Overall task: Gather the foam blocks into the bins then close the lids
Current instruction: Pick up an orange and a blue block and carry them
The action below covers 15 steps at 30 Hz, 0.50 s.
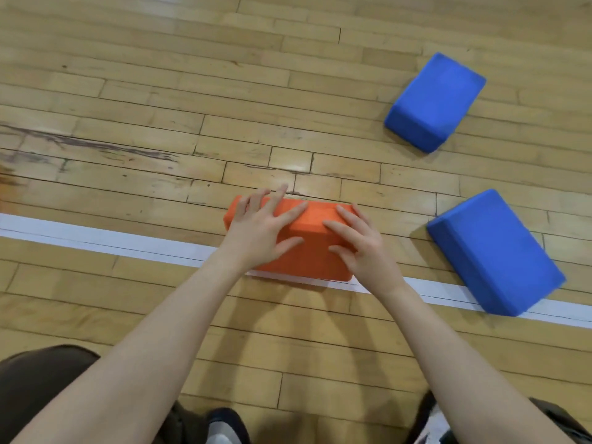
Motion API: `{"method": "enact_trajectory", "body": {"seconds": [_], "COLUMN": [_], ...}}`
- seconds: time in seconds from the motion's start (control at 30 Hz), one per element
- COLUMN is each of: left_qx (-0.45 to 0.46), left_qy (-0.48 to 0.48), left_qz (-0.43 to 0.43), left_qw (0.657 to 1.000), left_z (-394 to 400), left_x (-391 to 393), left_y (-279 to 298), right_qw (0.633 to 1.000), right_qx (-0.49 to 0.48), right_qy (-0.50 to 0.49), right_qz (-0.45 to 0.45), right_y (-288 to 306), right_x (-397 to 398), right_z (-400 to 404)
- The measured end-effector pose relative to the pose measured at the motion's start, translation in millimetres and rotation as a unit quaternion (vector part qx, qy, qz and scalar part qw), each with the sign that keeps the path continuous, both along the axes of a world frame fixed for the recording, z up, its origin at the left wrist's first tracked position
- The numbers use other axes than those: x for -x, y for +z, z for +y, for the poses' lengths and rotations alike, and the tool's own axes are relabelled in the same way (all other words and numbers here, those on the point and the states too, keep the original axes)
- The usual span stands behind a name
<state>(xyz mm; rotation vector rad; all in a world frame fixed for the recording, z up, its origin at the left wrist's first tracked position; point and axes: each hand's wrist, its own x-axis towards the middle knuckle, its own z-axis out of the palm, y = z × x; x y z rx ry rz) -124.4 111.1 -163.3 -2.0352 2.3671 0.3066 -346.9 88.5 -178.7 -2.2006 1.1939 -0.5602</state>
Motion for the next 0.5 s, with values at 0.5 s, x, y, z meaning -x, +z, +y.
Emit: {"method": "enact_trajectory", "body": {"seconds": [0.5], "left_qx": [0.099], "left_qy": [-0.027], "left_qz": [0.028], "left_qw": [0.994], "left_z": [-62.3], "left_x": [166.8], "left_y": [0.0], "right_qw": [0.962], "right_qx": [-0.038], "right_qy": [-0.268], "right_qz": [0.017], "right_y": [-6.1], "right_x": [162.7], "right_z": [-27.5]}}
